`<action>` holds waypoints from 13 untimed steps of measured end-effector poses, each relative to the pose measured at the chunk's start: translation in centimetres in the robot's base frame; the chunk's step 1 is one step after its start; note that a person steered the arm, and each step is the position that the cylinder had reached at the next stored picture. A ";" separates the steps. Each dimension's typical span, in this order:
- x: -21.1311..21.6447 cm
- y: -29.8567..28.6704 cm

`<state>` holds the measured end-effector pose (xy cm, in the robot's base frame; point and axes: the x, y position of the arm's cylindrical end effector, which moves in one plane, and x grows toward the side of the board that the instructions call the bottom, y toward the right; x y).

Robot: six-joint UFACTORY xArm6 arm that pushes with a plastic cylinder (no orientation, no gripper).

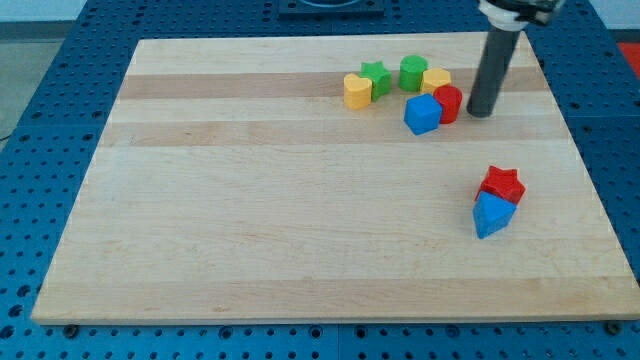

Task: Point at the red star

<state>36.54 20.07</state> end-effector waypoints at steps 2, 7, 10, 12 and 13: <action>3.3 8.6; 8.5 -2.0; 8.7 3.7; 9.1 4.3; 10.5 8.9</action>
<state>47.02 28.94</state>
